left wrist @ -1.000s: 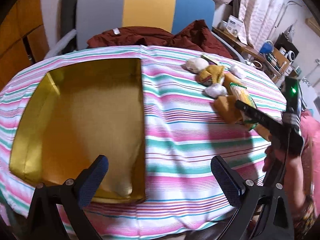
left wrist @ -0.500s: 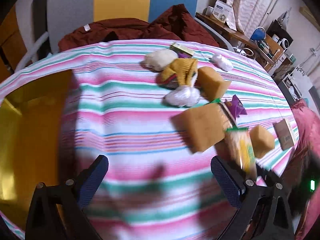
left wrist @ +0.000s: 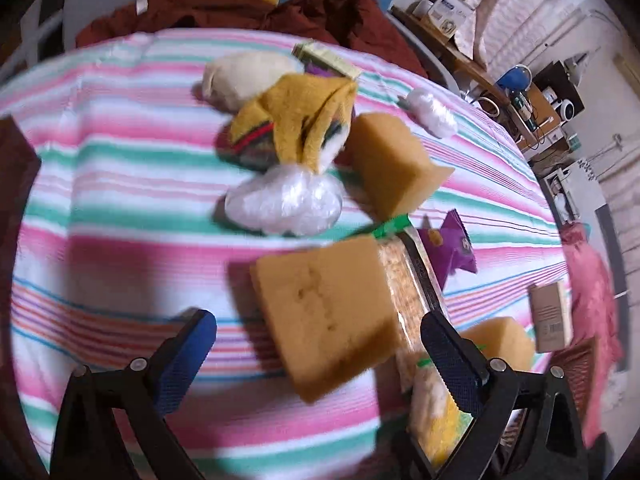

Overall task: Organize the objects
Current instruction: 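Grasp a yellow sponge cake with the left tool while the right tool lifts the cracker pack, then carry both items over the gold tray and open both tools to drop them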

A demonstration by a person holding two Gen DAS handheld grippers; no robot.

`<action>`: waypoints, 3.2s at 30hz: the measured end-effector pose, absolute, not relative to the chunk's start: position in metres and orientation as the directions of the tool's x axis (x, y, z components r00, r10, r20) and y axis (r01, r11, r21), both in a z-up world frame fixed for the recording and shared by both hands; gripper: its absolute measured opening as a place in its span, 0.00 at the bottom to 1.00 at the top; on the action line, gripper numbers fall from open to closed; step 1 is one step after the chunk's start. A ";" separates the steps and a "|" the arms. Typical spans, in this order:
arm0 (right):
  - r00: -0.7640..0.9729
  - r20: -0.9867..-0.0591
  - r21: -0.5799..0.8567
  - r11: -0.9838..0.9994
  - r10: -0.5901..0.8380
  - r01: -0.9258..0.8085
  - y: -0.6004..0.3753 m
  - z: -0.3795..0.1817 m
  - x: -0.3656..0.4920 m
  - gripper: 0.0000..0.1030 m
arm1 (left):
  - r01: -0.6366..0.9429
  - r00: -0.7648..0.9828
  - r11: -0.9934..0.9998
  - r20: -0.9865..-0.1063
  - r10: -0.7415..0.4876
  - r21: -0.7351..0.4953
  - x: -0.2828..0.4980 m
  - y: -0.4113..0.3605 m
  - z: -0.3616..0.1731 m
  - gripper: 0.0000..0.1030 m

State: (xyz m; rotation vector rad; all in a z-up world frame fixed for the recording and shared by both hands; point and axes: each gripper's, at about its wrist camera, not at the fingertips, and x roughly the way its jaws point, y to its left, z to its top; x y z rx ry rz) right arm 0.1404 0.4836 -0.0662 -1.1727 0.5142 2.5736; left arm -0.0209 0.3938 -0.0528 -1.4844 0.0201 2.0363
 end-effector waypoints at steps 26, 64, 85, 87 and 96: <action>-0.660 -0.749 0.223 -0.917 0.057 -0.332 0.451 -0.052 0.135 0.45 | -0.616 -0.260 -0.742 -0.822 0.507 -0.263 0.016 0.312 -0.014 0.57; -0.650 -0.691 0.270 -0.947 -0.317 0.175 0.241 0.011 0.050 0.45 | -0.203 -0.467 -0.979 -0.876 0.124 -0.031 -0.044 0.005 -0.035 0.60; -0.498 -0.789 0.282 -0.932 -0.360 0.227 0.142 -0.041 -0.006 0.45 | 0.049 -0.597 -0.936 -0.761 0.253 -0.349 -0.040 -0.062 0.029 0.97; -0.485 -0.801 0.287 -0.936 -0.351 0.203 0.137 -0.046 -0.011 0.45 | 0.053 -0.600 -0.933 -0.759 0.254 -0.355 -0.041 -0.063 0.027 0.97; -0.491 -0.783 0.327 -0.924 -0.382 0.199 0.137 -0.040 -0.007 0.48 | 0.055 -0.586 -0.914 -0.755 0.296 -0.401 -0.037 -0.059 0.023 0.97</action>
